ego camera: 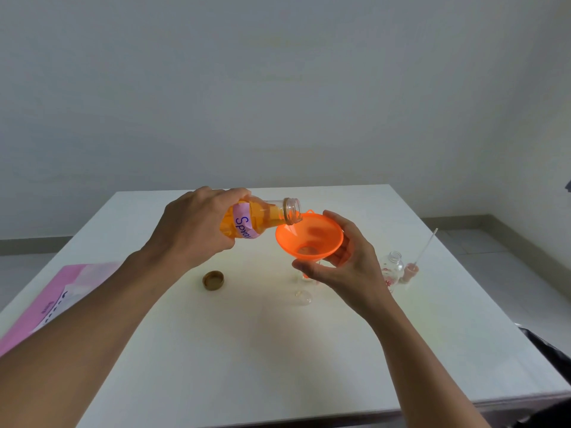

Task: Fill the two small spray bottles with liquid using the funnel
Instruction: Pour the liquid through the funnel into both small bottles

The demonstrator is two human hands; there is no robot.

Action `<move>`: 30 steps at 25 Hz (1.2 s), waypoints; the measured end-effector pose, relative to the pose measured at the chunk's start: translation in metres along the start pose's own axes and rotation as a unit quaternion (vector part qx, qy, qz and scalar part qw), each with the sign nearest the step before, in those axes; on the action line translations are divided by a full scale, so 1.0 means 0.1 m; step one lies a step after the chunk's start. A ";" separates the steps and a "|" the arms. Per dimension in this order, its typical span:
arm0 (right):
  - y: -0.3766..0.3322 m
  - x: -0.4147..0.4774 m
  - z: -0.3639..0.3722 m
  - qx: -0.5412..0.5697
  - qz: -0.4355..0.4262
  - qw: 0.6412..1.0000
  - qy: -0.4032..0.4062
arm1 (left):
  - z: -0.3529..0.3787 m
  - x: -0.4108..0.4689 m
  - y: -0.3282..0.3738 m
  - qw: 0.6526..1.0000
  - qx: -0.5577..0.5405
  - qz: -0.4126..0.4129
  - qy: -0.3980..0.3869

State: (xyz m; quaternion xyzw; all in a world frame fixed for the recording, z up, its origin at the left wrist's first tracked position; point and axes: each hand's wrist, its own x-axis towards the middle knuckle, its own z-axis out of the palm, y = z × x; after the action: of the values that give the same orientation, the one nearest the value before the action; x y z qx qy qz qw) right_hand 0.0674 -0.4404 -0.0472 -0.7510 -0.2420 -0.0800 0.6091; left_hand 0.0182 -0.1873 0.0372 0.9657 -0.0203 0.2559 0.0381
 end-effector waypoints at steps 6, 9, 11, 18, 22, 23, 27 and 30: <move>0.00 0.01 0.00 0.000 0.000 1.000 0.002 | 0.01 0.02 0.01 1.000 0.002 0.006 0.009; 0.00 0.01 -0.01 0.001 0.002 1.000 0.001 | 0.01 0.02 0.02 1.000 0.005 0.012 0.012; 0.00 0.01 -0.01 0.003 0.003 1.000 -0.001 | 0.01 0.02 0.03 1.000 0.004 0.014 0.013; 0.00 0.01 -0.03 0.007 0.012 1.000 -0.001 | 0.01 0.03 0.04 1.000 0.008 0.014 0.002; 0.00 0.01 -0.03 0.009 0.016 1.000 -0.001 | 0.01 0.03 0.04 1.000 0.004 0.012 0.004; 0.00 0.01 -0.03 0.010 0.016 1.000 0.000 | 0.01 0.03 0.04 1.000 0.004 0.012 0.004; -0.01 0.02 -0.02 0.006 0.015 1.000 0.000 | 0.00 0.05 0.02 1.000 0.006 0.010 -0.002; -0.01 0.01 -0.02 0.004 0.018 1.000 -0.005 | -0.02 0.06 0.02 1.000 0.009 0.011 0.001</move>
State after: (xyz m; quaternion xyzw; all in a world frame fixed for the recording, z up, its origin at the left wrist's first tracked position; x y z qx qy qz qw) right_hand 0.0684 -0.4419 -0.0453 -0.7529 -0.2318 -0.0642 0.6126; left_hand 0.0225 -0.1892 0.0421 0.9656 -0.0289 0.2571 0.0262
